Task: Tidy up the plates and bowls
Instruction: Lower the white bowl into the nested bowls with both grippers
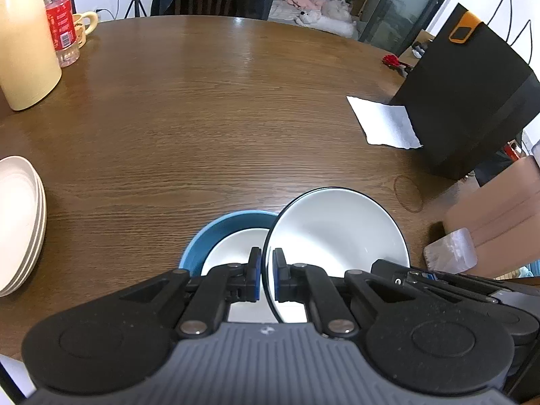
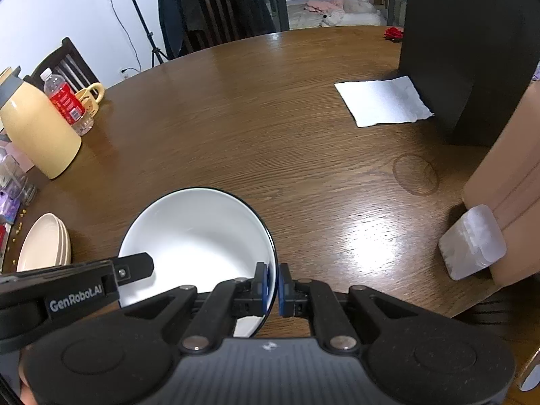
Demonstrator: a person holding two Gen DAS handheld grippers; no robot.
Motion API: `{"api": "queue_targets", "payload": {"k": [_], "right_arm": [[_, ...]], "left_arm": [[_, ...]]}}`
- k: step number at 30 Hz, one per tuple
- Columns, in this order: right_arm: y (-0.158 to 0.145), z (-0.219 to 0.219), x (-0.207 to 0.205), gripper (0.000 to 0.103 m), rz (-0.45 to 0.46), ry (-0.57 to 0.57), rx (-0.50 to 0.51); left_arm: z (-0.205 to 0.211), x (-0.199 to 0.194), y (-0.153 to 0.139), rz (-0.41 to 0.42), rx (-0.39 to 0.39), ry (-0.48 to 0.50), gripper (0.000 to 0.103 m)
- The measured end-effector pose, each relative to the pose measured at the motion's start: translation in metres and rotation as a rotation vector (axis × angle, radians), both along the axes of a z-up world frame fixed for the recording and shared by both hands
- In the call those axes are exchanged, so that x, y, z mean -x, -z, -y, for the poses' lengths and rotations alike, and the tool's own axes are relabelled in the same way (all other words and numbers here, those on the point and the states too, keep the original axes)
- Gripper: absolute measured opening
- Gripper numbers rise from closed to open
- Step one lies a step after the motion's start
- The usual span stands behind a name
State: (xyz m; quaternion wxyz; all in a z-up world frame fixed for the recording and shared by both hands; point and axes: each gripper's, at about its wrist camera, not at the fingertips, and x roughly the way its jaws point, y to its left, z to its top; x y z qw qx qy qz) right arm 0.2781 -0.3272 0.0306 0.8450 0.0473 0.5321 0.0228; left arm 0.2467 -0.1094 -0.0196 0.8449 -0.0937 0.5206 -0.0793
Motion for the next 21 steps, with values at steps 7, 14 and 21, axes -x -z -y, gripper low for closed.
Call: {"api": "queue_targets", "payload": {"k": [7,14,21], "right_arm": [[0.006,-0.009,-0.003,0.006,-0.012,-0.023,-0.001],[0.011,-0.017,-0.006,0.006,-0.023,-0.042,0.002],[0.015,-0.022,-0.008,0.007,-0.032,-0.059,0.004]], "left_arm": [[-0.009,0.000,0.006,-0.012,0.000,-0.023,0.007],[-0.015,-0.001,0.011,-0.020,-0.002,-0.035,0.007],[-0.020,-0.001,0.016,-0.027,-0.001,-0.047,0.007]]}}
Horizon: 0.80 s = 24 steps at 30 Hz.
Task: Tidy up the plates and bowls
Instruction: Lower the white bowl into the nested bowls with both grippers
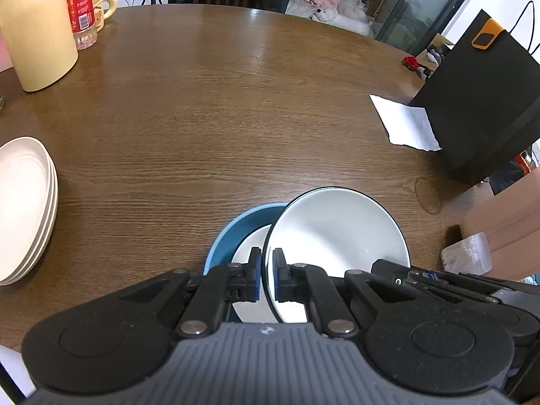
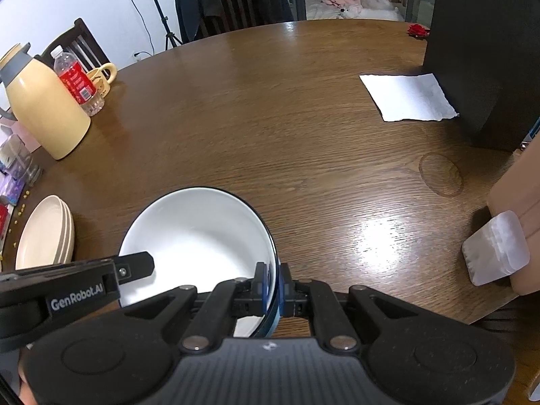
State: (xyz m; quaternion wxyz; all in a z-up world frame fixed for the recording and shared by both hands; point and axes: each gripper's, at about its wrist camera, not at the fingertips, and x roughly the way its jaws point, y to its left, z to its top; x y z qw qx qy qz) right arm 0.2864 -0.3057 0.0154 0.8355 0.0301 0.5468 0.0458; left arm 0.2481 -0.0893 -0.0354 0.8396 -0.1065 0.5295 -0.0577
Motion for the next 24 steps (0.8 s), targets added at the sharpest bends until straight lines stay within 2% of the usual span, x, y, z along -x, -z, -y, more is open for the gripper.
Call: {"api": "queue_targets", "payload": {"k": [24], "right_arm": [[0.023,-0.018,-0.008,0.007,-0.040,-0.057,0.033]], "left_arm": [[-0.008,-0.003,0.023,-0.035,-0.009,-0.027,0.007]]}}
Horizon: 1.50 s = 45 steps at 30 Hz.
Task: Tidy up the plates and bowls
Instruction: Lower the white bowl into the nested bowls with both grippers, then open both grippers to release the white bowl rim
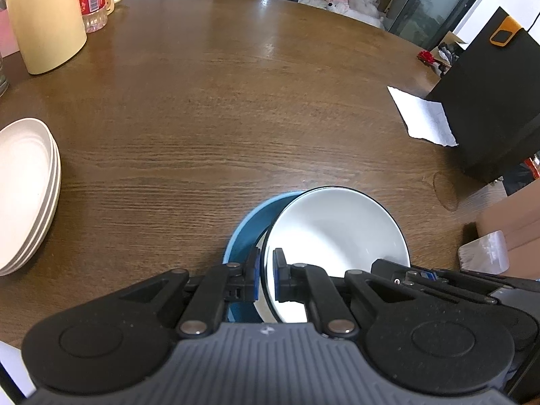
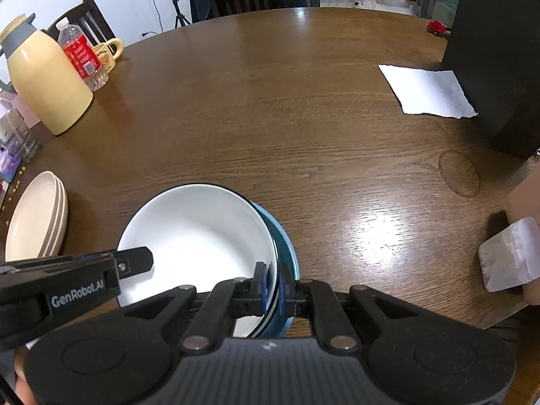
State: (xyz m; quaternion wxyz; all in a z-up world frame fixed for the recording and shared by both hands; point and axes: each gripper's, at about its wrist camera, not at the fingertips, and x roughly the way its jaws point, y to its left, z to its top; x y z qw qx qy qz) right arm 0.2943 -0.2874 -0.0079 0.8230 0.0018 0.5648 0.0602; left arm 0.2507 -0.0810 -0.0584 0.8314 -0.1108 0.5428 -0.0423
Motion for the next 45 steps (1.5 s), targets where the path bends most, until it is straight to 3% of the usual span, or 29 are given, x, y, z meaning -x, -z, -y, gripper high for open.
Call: {"api": "queue_targets", "payload": {"k": [20,33,41,45], "right_arm": [[0.017,-0.008,0.001,0.009,-0.012,-0.035,0.050],[0.022,-0.013,0.007,0.011,0.009,-0.052,0.072],[0.020,-0.004,0.003,0.014,-0.010,-0.032,0.026],[0.015,0.001,0.003,0.014,-0.011,-0.018,-0.006]], "left_arm": [[0.004,0.000,0.015,-0.009,-0.029,0.012,0.007],[0.008,0.004,0.015,0.028,-0.052,0.027,0.008],[0.002,0.000,0.011,0.005,0.005,0.024,0.024],[-0.001,0.001,0.002,0.018,0.025,0.020,0.044]]}}
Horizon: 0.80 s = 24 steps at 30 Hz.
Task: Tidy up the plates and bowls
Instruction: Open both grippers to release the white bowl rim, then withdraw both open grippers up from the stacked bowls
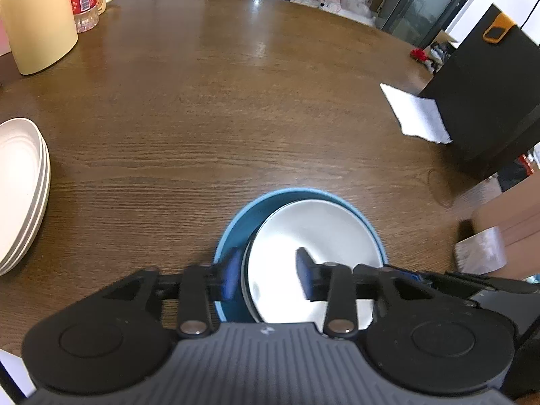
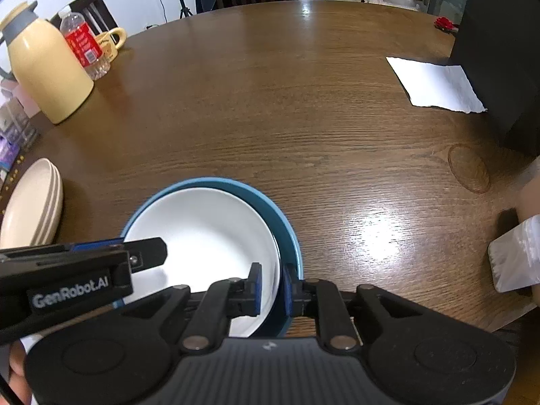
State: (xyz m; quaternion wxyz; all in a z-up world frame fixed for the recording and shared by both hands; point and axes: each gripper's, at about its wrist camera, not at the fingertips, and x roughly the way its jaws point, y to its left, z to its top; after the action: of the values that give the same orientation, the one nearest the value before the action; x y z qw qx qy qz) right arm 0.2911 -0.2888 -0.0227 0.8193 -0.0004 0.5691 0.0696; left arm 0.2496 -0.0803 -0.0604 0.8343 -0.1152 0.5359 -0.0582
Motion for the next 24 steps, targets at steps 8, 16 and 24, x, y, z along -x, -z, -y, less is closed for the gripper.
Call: {"api": "queue_targets", "payload": {"k": [8,16,24], "right_arm": [[-0.018,0.011,0.012,0.034,0.020,0.019,-0.049],[-0.035,0.020,0.031,0.065,0.056,0.035,-0.078],[-0.048,0.022,0.055,0.096,0.101,0.028,-0.088]], "left_arm": [[-0.011,0.009,-0.022,0.052,-0.010,-0.019,0.068],[-0.021,0.028,-0.036,0.092,-0.018,-0.020,0.087],[-0.030,0.052,-0.048,0.171,-0.012,-0.033,0.103]]}}
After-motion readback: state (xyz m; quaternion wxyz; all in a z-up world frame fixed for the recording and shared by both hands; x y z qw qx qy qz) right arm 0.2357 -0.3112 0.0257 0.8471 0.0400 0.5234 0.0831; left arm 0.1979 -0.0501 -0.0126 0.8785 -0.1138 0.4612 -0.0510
